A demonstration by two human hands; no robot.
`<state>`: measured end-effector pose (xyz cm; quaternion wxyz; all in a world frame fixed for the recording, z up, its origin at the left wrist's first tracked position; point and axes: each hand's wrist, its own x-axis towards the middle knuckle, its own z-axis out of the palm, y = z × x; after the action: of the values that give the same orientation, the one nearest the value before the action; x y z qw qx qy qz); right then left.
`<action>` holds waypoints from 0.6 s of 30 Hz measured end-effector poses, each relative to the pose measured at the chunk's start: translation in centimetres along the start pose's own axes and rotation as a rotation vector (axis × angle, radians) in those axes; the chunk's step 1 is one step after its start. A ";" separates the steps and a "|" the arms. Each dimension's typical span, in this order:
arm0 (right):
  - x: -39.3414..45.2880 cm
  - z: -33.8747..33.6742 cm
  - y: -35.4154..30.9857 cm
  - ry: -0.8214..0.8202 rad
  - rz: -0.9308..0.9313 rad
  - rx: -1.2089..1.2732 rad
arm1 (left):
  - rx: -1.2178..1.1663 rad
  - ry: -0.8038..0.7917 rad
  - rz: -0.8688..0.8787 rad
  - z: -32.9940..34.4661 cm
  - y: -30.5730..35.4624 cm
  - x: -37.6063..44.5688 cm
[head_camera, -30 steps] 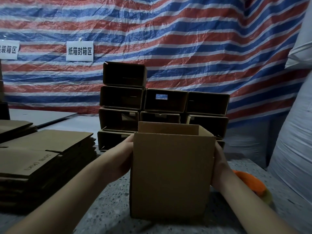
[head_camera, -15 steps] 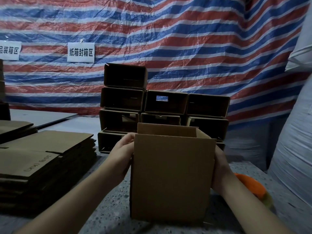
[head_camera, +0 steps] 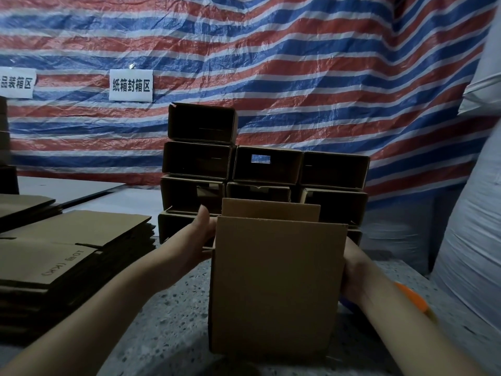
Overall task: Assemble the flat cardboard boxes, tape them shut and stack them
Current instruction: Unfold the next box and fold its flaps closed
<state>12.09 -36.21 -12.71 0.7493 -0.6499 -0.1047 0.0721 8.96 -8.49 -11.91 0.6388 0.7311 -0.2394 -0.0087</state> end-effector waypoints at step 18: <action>-0.7 -2.2 0.6 -0.267 -0.237 -0.075 | 0.008 0.274 0.002 1.1 -1.4 1.1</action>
<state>11.97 -38.39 -13.60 0.7073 -0.6451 -0.2816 0.0649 10.04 -9.81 -13.08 0.6626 0.7277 -0.1508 0.0927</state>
